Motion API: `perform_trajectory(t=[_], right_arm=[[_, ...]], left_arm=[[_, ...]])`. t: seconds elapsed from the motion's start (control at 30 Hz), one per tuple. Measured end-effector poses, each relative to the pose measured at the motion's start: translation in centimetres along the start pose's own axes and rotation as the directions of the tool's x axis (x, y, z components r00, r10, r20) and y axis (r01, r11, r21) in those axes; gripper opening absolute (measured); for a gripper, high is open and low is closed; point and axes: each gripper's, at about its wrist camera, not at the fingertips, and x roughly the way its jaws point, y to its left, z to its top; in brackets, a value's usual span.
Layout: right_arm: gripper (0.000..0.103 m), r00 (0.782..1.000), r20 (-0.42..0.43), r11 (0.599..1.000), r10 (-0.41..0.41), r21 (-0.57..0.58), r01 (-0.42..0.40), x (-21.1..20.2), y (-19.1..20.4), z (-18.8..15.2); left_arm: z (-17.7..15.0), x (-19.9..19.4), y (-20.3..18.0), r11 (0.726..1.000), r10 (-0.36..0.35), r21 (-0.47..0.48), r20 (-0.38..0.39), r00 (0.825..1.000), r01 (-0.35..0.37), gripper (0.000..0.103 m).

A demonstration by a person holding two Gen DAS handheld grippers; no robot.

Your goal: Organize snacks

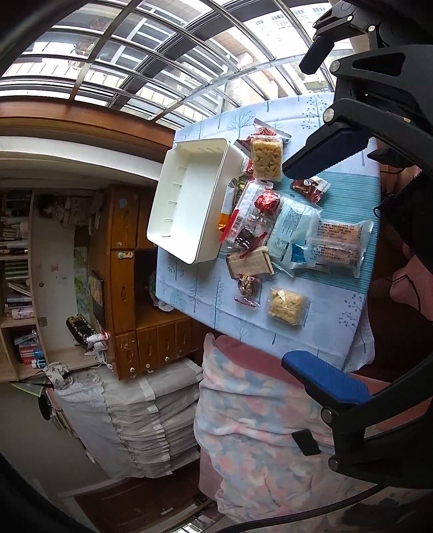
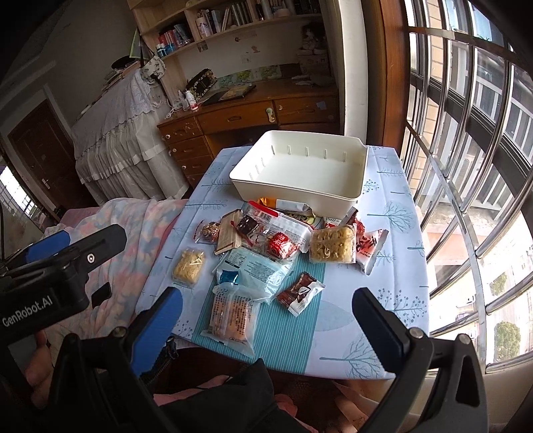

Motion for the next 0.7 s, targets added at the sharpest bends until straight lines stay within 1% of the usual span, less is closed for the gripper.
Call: perform_trajectory(t=[0.33, 0.7], right_arm=[[0.102, 0.999, -0.004, 0.999, 0.040, -0.018, -0.040, 0.10, -0.53, 0.20], [0.102, 0.999, -0.007, 0.999, 0.051, 0.003, -0.051, 0.62, -0.84, 0.10]], left_arm=[[-0.24, -0.30, -0.57, 0.999, 0.032, -0.002, -0.010, 0.999, -0.032, 0.102], [-0.51, 0.23, -0.31, 0.999, 0.044, 0.004, -0.023, 0.999, -0.044, 0.102]])
